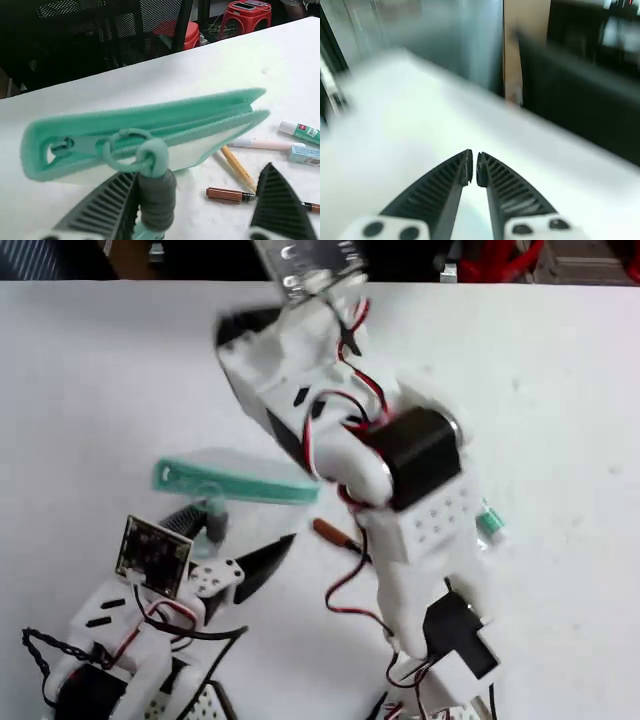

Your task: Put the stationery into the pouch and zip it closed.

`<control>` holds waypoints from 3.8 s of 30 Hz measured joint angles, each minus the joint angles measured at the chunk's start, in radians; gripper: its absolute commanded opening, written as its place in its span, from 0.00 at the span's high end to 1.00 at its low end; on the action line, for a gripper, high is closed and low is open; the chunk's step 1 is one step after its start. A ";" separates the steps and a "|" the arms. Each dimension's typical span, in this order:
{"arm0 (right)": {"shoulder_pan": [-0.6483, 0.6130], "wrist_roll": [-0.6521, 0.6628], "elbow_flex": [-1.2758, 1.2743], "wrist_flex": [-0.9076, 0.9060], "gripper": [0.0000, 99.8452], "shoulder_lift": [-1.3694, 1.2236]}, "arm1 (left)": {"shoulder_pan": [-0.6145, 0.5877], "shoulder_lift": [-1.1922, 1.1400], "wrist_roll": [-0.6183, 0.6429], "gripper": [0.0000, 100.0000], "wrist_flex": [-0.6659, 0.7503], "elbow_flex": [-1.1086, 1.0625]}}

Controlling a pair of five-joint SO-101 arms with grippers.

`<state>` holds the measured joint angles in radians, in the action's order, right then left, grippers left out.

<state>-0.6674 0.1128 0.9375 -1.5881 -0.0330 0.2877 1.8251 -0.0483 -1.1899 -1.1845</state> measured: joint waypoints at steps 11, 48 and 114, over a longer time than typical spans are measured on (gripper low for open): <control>0.044 0.511 -0.430 -0.126 0.79 0.149 | 0.000 0.000 0.000 0.66 0.000 0.000; -0.203 0.482 -0.571 0.025 0.98 0.184 | -0.002 0.000 0.000 0.66 0.000 0.000; 0.043 -0.293 -0.480 -0.078 0.81 0.055 | -0.035 -0.020 -0.218 0.98 0.215 -0.152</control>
<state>-0.6245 -0.1803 0.4572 -1.6663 0.0222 0.2524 1.8052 -0.2662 -0.9751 -1.3364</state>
